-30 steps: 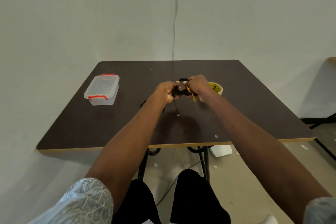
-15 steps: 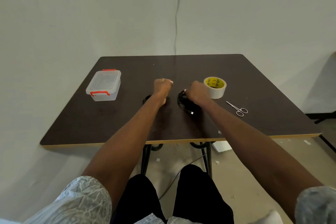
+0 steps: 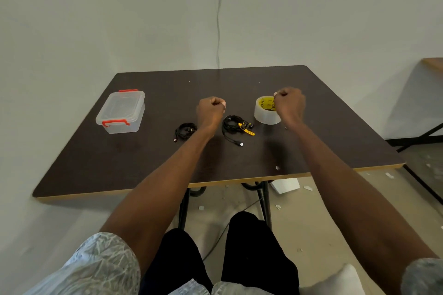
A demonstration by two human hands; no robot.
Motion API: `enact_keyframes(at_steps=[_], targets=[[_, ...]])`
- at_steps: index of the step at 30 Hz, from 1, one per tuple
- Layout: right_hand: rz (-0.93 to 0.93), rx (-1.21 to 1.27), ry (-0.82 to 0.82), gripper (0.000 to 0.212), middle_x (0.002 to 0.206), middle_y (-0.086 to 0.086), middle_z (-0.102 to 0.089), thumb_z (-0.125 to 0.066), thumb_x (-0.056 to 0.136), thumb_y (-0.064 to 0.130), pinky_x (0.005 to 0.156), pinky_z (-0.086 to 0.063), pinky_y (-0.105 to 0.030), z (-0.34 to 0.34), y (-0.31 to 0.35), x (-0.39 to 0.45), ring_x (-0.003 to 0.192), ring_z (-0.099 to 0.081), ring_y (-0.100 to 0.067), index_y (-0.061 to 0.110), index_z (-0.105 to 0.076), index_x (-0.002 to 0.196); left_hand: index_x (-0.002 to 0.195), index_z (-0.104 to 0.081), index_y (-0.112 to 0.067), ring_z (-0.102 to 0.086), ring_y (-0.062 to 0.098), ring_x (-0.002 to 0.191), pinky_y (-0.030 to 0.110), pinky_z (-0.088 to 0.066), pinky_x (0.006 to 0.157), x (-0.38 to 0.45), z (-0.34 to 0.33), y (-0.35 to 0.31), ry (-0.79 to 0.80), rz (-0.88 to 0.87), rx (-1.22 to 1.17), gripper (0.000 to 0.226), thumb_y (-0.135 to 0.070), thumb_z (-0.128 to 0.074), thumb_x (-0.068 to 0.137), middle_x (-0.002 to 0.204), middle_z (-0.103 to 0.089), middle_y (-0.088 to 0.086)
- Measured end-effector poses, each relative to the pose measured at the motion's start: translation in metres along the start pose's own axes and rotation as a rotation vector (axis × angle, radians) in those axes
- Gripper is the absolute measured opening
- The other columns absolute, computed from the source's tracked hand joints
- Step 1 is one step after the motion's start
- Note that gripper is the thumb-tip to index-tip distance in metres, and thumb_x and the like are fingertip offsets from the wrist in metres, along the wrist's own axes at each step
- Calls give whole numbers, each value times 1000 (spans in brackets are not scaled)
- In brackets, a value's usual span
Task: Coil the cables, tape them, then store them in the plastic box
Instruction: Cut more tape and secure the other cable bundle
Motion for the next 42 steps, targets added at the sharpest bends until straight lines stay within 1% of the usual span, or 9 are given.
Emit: enact_keyframes(at_steps=[6, 9, 11, 14, 21, 30, 33, 38, 42], targets=[[-187, -106, 43, 28, 91, -8, -64, -64, 88, 31, 65, -38, -28, 13, -45, 14, 89, -63, -26, 4, -65, 96, 80, -65, -8, -60, 13, 57, 23, -54, 52, -13, -50, -15, 95, 49, -104, 12, -1, -57, 86, 69, -63, 6], [-260, -120, 106, 45, 89, -5, -68, -63, 83, 44, 68, -47, -28, 4, -59, 11, 84, -65, -24, 3, -68, 99, 79, -63, -4, -58, 14, 55, 23, -52, 49, -15, -68, -14, 137, 99, -158, 15, 3, -52, 87, 67, -62, 7], [-279, -95, 157, 46, 79, -7, -72, -61, 80, 50, 68, -54, -29, -3, -64, 10, 71, -68, -21, 7, -70, 92, 77, -63, -5, -59, 14, 55, 23, -51, 49, -16, -73, -13, 134, 120, -173, 17, 3, -52, 87, 67, -63, 8], [-304, -69, 249, 35, 66, -7, -71, -60, 83, 40, 54, -50, -23, -13, -64, 7, 47, -61, -15, 6, -67, 87, 77, -63, -6, -60, 15, 56, 23, -51, 50, -16, -74, -11, 121, 142, -189, 18, 3, -53, 88, 68, -64, 8], [-297, 2, 266, 24, 57, -11, -69, -54, 84, 18, 42, -43, -20, -20, -58, 7, 37, -59, -14, -3, -64, 91, 82, -63, -3, -60, 16, 57, 23, -53, 50, -10, -67, -13, 116, 175, -249, 13, 4, -53, 88, 71, -64, 11], [-170, 159, 125, 14, 76, -14, -72, -54, 91, 16, 59, -60, -34, -9, -58, 0, 53, -70, -18, 5, -61, 90, 76, -55, -3, -53, 17, 52, 19, -48, 40, -6, -53, -15, 78, 332, -373, 18, 6, -49, 90, 65, -53, 12], [-130, 255, 105, 17, 78, -13, -71, -51, 88, 13, 47, -49, -25, -6, -52, -4, 54, -71, -16, 0, -62, 89, 77, -55, -2, -57, 19, 58, 22, -54, 46, -10, -57, -10, 161, 426, -383, 18, 1, -49, 94, 68, -54, 12], [-42, 363, 57, 11, 85, -13, -71, -55, 89, 8, 46, -49, -17, -1, -37, -14, 66, -73, -21, 4, -65, 88, 85, -57, 6, -62, 28, 79, 37, -54, 80, -25, -73, -12, 335, 553, -490, 26, -14, -49, 100, 86, -60, 21], [24, 337, 31, 11, 77, -8, -66, -58, 92, 11, 44, -46, -16, -1, -29, -21, 64, -70, -13, 11, -60, 81, 89, -58, 7, -64, 30, 86, 37, -52, 80, -30, -78, -20, 370, 558, -575, 26, -18, -56, 97, 91, -63, 21]])
Point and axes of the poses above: each hand's wrist, its own x-axis towards the middle knuckle, its own z-axis out of the back of the hand, y = z × x, the point moved 9 cm from there along x, towards the middle knuckle
